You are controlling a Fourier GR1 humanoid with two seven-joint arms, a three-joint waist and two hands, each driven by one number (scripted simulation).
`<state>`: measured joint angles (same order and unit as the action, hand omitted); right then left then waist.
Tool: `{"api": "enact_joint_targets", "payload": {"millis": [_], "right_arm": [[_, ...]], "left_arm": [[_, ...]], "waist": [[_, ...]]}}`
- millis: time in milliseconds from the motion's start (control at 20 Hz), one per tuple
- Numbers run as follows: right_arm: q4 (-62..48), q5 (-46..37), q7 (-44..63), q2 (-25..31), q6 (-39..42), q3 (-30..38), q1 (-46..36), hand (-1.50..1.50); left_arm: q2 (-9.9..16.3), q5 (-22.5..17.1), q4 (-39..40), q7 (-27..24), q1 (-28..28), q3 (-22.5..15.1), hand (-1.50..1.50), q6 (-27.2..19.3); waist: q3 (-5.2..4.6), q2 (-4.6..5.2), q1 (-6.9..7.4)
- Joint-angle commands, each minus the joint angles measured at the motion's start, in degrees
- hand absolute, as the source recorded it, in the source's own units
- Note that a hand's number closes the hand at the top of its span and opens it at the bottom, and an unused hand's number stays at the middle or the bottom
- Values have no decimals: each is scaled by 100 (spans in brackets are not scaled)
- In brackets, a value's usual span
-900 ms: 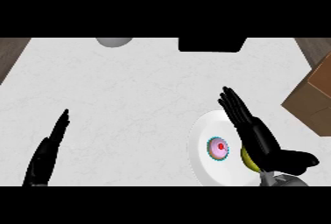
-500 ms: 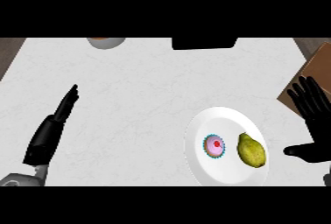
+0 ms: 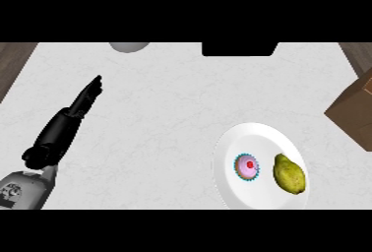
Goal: Pick the pear from the plate and place it in the cardboard box
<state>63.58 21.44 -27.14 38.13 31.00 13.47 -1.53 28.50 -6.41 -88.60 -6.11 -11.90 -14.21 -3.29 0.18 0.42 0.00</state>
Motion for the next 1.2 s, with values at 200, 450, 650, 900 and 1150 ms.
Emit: {"api": "enact_joint_targets", "payload": {"millis": [200,450,650,900,1150], "right_arm": [[-520,-1684,-1150,891,472,-652,-366,-150],[46,-2286,-1154,1423,717,-1271,-441,-150],[410,-2557,-496,1465,682,-1674,-1005,-150],[1113,-2620,367,1408,808,-1794,-995,-150],[1983,-2324,1689,1093,1068,-1735,-835,-150]], "left_arm": [[-6,-13,20,80,-163,87,0,236],[36,-131,122,-11,-159,251,0,407],[-142,56,193,43,-228,131,0,387],[-252,197,271,-1,-177,344,0,376],[-356,363,-155,233,53,346,0,435]], "waist": [[-5,-19,94],[-15,-39,66],[-19,-36,63],[-21,-43,11],[-22,-56,2]]}}
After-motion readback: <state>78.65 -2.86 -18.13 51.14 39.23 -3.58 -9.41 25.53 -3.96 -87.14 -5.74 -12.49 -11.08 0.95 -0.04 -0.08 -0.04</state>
